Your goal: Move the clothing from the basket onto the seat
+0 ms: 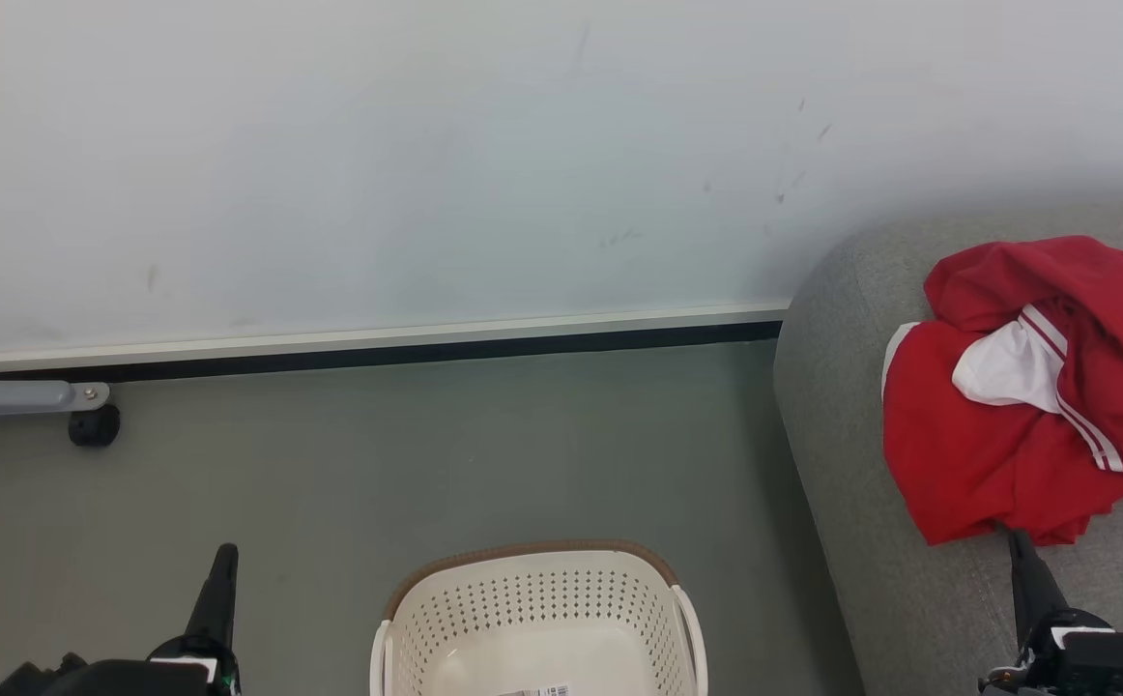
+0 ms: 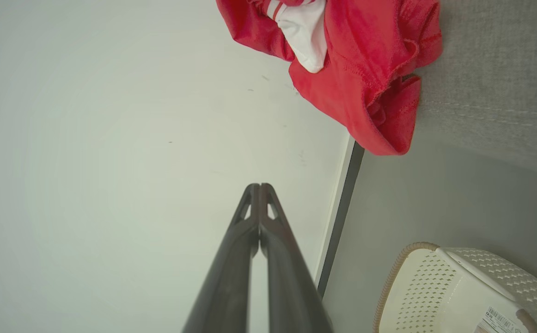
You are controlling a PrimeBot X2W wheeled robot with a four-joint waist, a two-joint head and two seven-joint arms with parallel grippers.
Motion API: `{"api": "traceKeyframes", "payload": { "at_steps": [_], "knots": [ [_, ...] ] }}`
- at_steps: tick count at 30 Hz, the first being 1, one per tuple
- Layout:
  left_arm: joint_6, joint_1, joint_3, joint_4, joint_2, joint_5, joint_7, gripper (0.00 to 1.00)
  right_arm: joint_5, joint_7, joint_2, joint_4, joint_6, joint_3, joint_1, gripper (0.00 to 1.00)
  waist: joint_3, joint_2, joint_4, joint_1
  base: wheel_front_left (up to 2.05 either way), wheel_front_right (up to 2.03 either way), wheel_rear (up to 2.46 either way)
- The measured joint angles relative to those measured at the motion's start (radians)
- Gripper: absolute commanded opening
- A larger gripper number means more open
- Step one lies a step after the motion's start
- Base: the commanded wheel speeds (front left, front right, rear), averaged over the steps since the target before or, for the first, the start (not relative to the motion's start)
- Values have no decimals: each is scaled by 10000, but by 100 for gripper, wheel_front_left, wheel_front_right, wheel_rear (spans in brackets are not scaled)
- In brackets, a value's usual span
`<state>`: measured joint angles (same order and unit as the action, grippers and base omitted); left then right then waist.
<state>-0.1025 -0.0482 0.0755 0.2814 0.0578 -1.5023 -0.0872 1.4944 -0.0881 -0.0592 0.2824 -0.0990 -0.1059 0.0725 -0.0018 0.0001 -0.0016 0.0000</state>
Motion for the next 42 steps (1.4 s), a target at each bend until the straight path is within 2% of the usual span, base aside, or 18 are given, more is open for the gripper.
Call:
{"api": "traceKeyframes", "payload": {
  "at_steps": [9, 42],
  "knots": [
    [-180, -288, 151, 119, -142, -882, -263, 0, 1005, -253, 134, 157, -198, -270, 133, 0, 36, 0, 15, 0, 0, 0, 0],
    [-209, -313, 159, 140, -150, -976, -263, 0, 1012, -251, 148, 161, -215, -278, 188, 0, 35, 0, 16, 0, 0, 0, 0]
  ]
}}
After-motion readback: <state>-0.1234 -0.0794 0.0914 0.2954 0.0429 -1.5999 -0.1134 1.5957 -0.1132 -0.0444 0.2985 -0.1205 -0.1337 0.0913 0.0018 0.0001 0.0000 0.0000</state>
